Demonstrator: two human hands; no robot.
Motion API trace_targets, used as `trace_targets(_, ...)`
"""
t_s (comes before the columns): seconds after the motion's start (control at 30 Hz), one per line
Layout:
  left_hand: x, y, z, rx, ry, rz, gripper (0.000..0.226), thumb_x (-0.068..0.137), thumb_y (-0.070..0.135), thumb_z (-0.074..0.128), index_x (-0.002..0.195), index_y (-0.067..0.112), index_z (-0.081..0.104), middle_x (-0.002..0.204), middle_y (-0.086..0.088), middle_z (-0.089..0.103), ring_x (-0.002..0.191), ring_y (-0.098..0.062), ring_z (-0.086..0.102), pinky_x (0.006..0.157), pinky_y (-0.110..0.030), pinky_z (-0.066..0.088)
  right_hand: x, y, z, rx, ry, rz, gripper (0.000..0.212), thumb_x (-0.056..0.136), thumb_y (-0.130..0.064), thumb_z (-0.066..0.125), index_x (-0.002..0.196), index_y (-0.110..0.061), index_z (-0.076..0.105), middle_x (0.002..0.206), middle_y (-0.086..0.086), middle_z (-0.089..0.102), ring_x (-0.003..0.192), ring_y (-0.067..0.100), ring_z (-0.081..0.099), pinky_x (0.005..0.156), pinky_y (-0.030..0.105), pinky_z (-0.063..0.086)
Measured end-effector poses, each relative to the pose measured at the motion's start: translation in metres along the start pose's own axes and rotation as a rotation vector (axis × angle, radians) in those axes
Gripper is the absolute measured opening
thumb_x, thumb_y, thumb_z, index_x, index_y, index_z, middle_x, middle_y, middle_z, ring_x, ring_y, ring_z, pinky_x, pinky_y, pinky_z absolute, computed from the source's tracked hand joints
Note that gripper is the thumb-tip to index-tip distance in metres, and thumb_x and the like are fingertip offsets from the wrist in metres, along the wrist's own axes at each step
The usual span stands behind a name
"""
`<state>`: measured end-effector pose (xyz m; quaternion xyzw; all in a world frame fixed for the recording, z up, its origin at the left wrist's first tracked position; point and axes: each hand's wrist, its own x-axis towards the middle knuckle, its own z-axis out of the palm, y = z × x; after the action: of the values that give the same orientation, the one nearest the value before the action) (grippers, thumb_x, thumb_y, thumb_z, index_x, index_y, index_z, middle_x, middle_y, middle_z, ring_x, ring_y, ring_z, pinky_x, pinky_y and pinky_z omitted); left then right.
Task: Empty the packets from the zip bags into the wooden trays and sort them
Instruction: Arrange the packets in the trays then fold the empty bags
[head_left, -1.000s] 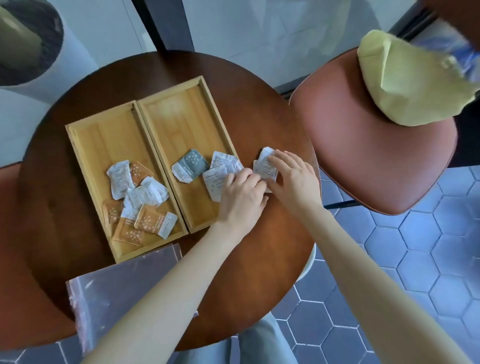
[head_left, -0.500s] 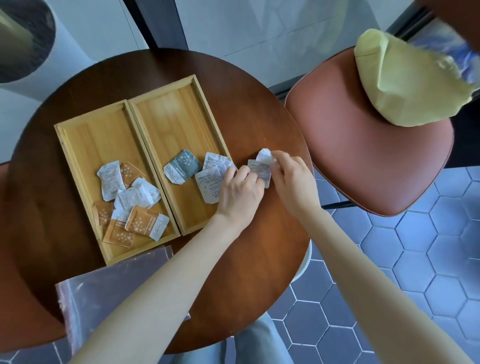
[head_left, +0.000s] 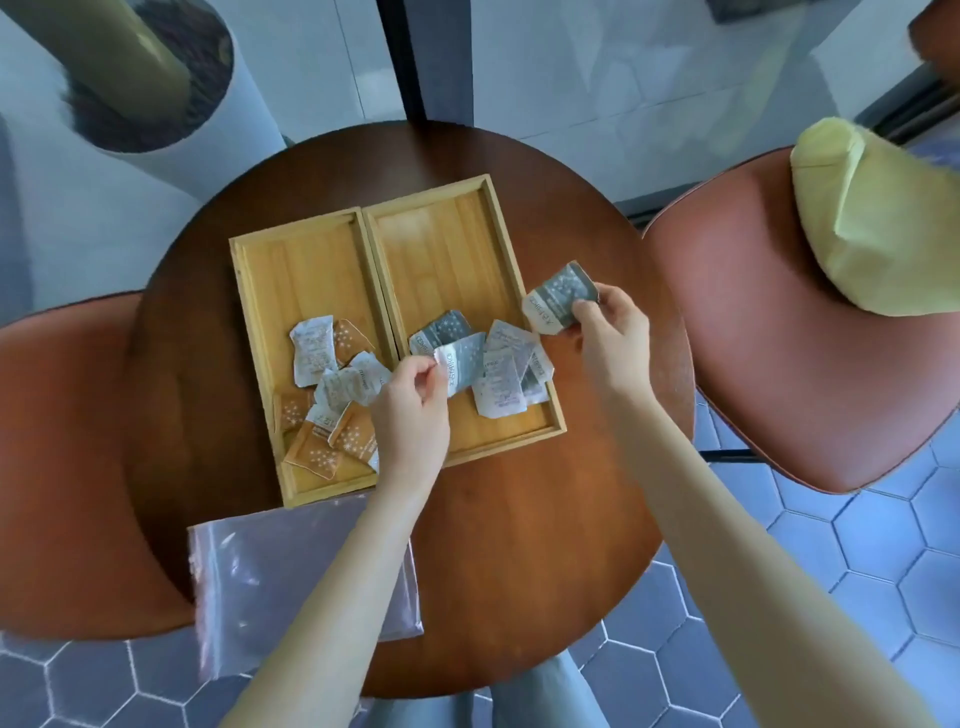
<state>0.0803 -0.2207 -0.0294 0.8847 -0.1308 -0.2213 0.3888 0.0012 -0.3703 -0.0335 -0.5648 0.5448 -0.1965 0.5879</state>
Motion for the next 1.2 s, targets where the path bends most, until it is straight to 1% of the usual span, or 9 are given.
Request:
trace_targets(0.13,0.009,-0.017,-0.003,0.087,-0.013,-0.051,0.019,0.09,0.012,0.052,0.099,0.001,0.064,0.091,-0.014,0.07,0.081,-0.027,0.064,0.065,-0.029,0.046,0.006,-0.01,0.028,-0.141,-0.196,-0.045,0.023,0.088,-0.002,0.047,0.106,-0.004,0.061,0.079,-0.002,0.063,0.058,-0.002,0.057,0.047,0.009,0.043)
trace_targets(0.23,0.008,-0.014,-0.003,0.141,0.013,-0.028,0.019,0.089,0.011,0.053,0.105,0.003,0.061,0.097,-0.011,0.068,0.081,-0.023,0.063,0.066,-0.027,0.047,0.012,-0.01,0.044,-0.336,-0.306,-0.091,0.024,0.088,-0.006,0.05,0.109,-0.006,0.062,0.094,0.007,0.069,0.073,0.013,0.063,0.059,0.021,0.053)
trace_targets(0.37,-0.001,-0.014,-0.002,0.32,-0.019,0.097,0.021,0.088,0.008,0.054,0.108,0.004,0.059,0.109,-0.012,0.062,0.098,-0.025,0.059,0.076,-0.025,0.043,0.014,-0.01,0.058,-0.48,-0.365,-0.145,0.035,0.088,-0.008,0.053,0.123,-0.01,0.053,0.099,0.008,0.066,0.076,0.017,0.061,0.057,0.013,0.049)
trace_targets(0.5,-0.016,-0.019,0.004,0.466,-0.084,0.309,0.024,0.08,0.003,0.063,0.103,0.004,0.062,0.114,-0.015,0.06,0.108,-0.032,0.056,0.085,-0.045,0.05,0.007,-0.003,0.056,-0.699,-0.269,-0.334,0.04,0.089,-0.01,0.049,0.13,-0.01,0.045,0.115,0.01,0.062,0.098,0.025,0.056,0.077,0.033,0.048)
trace_targets(0.63,-0.029,-0.027,0.014,0.585,-0.22,0.419,0.048,0.075,0.012,0.068,0.12,0.009,0.054,0.126,-0.015,0.057,0.118,-0.031,0.053,0.092,-0.042,0.048,-0.018,0.02,0.038,-0.786,-0.086,-0.543,0.029,0.083,-0.006,0.047,0.108,-0.004,0.061,0.106,0.015,0.064,0.096,0.034,0.053,0.078,0.043,0.05)
trace_targets(0.8,-0.026,-0.031,0.02,0.709,-0.32,0.349,0.062,0.084,0.028,0.059,0.138,0.009,0.035,0.149,-0.015,0.033,0.138,-0.029,0.029,0.111,-0.051,0.023,-0.056,0.056,0.029,-1.021,-0.169,-0.558,0.049,0.08,-0.023,0.037,0.123,-0.005,0.053,0.128,0.016,0.057,0.117,0.035,0.052,0.094,0.045,0.045)
trace_targets(1.0,0.001,-0.025,0.009,0.747,-0.381,0.389,0.061,0.092,0.019,0.041,0.145,0.015,0.012,0.158,-0.004,0.003,0.145,-0.018,0.001,0.116,-0.046,-0.002,-0.077,0.073,0.034,-1.015,-0.23,-0.574,0.048,0.088,-0.02,0.036,0.132,-0.002,0.043,0.139,0.019,0.047,0.132,0.031,0.04,0.111,0.039,0.026)
trace_targets(1.13,0.018,-0.019,0.002,0.69,-0.355,0.39,0.054,0.09,0.014,0.043,0.142,0.014,0.025,0.156,-0.006,0.014,0.144,-0.02,0.01,0.115,-0.048,0.005,-0.073,0.067,0.037,-0.888,-0.306,-0.603,0.047,0.086,-0.006,0.049,0.132,0.002,0.043,0.139,0.021,0.047,0.132,0.033,0.04,0.108,0.04,0.031)
trace_targets(1.2,0.015,-0.017,-0.002,0.61,-0.277,0.395,0.047,0.086,0.014,0.051,0.132,0.011,0.042,0.147,-0.012,0.034,0.138,-0.027,0.029,0.112,-0.049,0.02,-0.067,0.062,0.037,-0.798,-0.302,-0.549,0.052,0.084,-0.001,0.055,0.134,0.001,0.04,0.141,0.02,0.043,0.132,0.032,0.038,0.107,0.035,0.031)
